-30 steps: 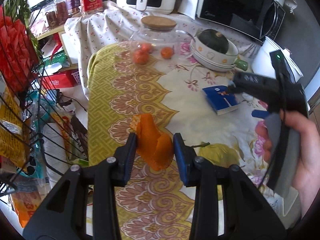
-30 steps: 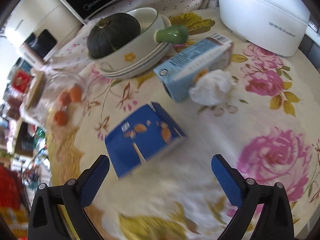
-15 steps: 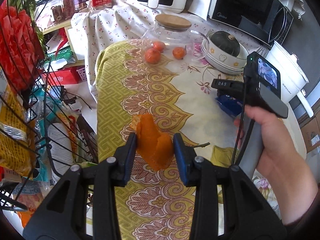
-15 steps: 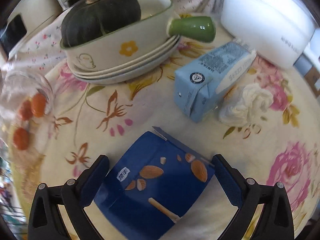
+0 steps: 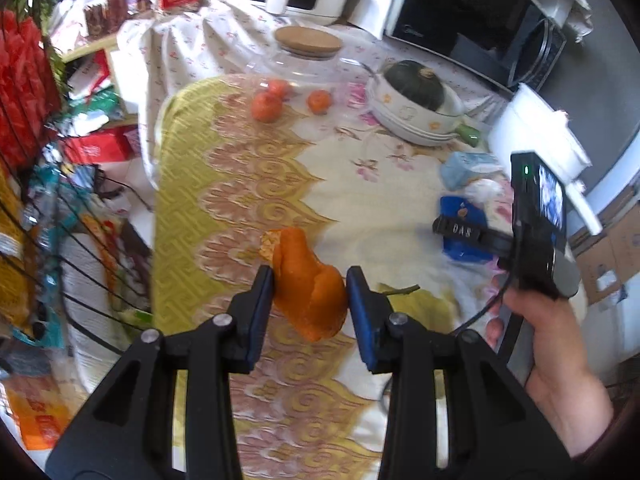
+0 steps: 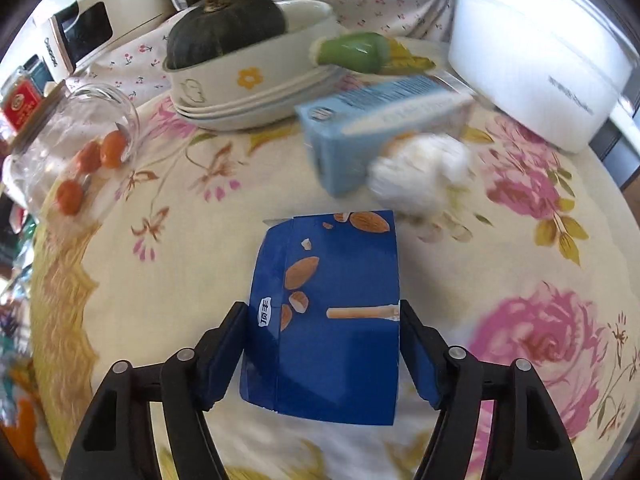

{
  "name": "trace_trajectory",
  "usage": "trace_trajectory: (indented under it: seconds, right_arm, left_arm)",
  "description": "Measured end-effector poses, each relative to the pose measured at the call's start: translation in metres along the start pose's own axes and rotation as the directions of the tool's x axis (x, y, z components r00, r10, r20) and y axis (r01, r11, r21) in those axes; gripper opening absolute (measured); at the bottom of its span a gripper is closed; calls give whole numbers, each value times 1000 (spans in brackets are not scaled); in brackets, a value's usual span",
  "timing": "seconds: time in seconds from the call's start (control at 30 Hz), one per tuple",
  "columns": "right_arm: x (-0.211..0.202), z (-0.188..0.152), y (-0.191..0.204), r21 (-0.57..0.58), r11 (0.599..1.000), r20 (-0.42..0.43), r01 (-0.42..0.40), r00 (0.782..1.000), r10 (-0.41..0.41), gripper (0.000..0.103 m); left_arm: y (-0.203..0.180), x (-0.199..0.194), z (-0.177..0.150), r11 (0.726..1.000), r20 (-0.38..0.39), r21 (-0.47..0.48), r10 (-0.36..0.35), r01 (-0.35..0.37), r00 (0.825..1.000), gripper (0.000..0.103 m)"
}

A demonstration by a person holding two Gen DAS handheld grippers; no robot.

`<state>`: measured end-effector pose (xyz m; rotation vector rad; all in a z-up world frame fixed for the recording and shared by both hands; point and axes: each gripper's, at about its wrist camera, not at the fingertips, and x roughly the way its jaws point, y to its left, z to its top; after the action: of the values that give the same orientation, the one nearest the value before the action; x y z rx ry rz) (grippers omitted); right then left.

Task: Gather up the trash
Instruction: 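Grasp the blue biscuit box with the right tool while the left tool holds the orange peel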

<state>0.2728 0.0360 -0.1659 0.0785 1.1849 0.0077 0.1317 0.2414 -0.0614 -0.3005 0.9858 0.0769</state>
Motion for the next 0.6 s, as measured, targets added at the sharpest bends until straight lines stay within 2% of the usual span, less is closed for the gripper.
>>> trace_trajectory:
  seconds: [0.07,0.13,0.37,0.6]
  right_arm:
    - [-5,-4,-21,13,1000,-12,-22,1000,23,72]
    - [-14,-9,-39,18,996,-16,-82,996,82,71]
    - [-52,-29,-81,-9,995,-27,-103,994,102,71]
    - [-97,-43,-129,-59,997,3,-53,999,53,72]
  left_arm:
    - [-8,0,-2,1000,-6,6,-27,27,1000,39]
    - [-18,-2,-3,999,-4,20,-41,41,999,39]
    - [-53,-14,-9,990,-1,33,-137,137,991,39]
    - [-101,-27,-21,973,1,136,-189,187,982,39]
